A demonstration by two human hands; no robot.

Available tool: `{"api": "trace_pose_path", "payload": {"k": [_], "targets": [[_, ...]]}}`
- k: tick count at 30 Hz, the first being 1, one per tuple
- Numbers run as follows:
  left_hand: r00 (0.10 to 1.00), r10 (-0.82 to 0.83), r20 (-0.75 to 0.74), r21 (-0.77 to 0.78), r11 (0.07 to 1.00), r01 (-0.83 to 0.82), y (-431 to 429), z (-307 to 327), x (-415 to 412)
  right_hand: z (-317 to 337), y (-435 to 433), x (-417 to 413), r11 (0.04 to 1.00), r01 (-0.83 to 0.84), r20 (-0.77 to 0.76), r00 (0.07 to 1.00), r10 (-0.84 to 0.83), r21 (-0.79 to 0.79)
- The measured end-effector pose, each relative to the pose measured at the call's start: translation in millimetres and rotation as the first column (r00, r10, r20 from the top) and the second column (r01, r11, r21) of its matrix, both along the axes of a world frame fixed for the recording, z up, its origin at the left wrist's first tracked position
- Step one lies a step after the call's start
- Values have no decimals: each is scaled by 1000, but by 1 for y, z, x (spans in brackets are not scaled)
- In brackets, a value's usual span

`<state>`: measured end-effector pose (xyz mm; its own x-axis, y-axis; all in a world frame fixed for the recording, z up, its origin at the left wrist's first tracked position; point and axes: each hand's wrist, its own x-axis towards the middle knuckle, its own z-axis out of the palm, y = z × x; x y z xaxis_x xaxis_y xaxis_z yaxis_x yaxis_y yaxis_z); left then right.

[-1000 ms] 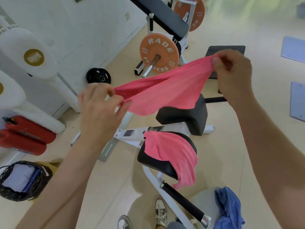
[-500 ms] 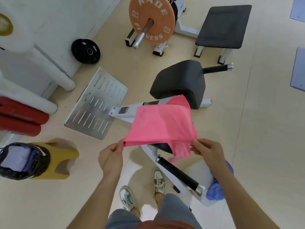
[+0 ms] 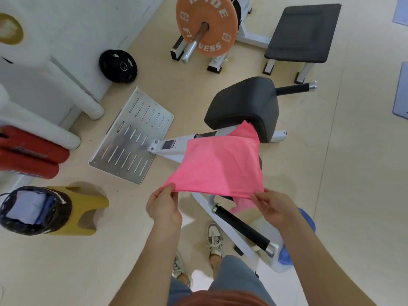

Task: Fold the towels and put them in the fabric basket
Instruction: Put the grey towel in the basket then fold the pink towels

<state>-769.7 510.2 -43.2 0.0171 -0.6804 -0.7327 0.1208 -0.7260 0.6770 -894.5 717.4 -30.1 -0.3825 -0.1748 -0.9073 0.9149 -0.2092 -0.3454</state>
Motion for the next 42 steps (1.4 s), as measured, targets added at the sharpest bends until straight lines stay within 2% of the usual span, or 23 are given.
{"api": "trace_pose_path", "payload": {"k": [3,6,8,11,15,17,19,22,25,28,33,36,40,42], "targets": [[996,3,-92,149,989,11,-6,-1,0,0,-1,-5,988,99,134,988,-83,-118],[985,-71,-160,341,932,123,-16,-3,0,-1,-1,-13,986,124,131,985,-110,-112],[967,-154,-202,401,888,225,-24,-3,-6,1,-6,-21,990,104,88,992,-96,-97],[927,-277,-252,358,863,355,-37,14,-25,12,-22,-36,987,88,-25,995,-92,-132],[880,-260,-398,139,931,338,-45,53,-39,40,-26,-44,952,95,-238,957,-168,-290],[838,-303,-455,48,931,362,-37,66,-24,47,-12,-30,953,33,-323,937,-135,-301],[842,-345,-414,62,913,404,-21,56,6,40,5,-5,979,-16,-310,949,-49,-205],[872,-399,-282,218,859,464,4,12,55,10,22,33,996,-85,-160,983,88,26],[886,-445,-128,327,824,462,15,-25,79,-24,29,46,959,-208,-45,974,220,190],[882,-468,-58,296,836,463,13,-35,77,-40,30,37,891,-368,-6,924,383,265],[844,-528,-92,176,826,536,-1,-37,67,-42,24,16,876,-427,-90,886,455,222],[805,-587,-82,163,789,592,-3,-28,69,-46,27,30,855,-476,-97,860,502,207],[742,-670,1,177,730,660,-3,-19,80,-45,29,53,897,-316,-150,915,374,309],[721,-692,46,112,720,684,-3,-9,79,-29,21,54,866,-263,-236,892,386,425]]}}
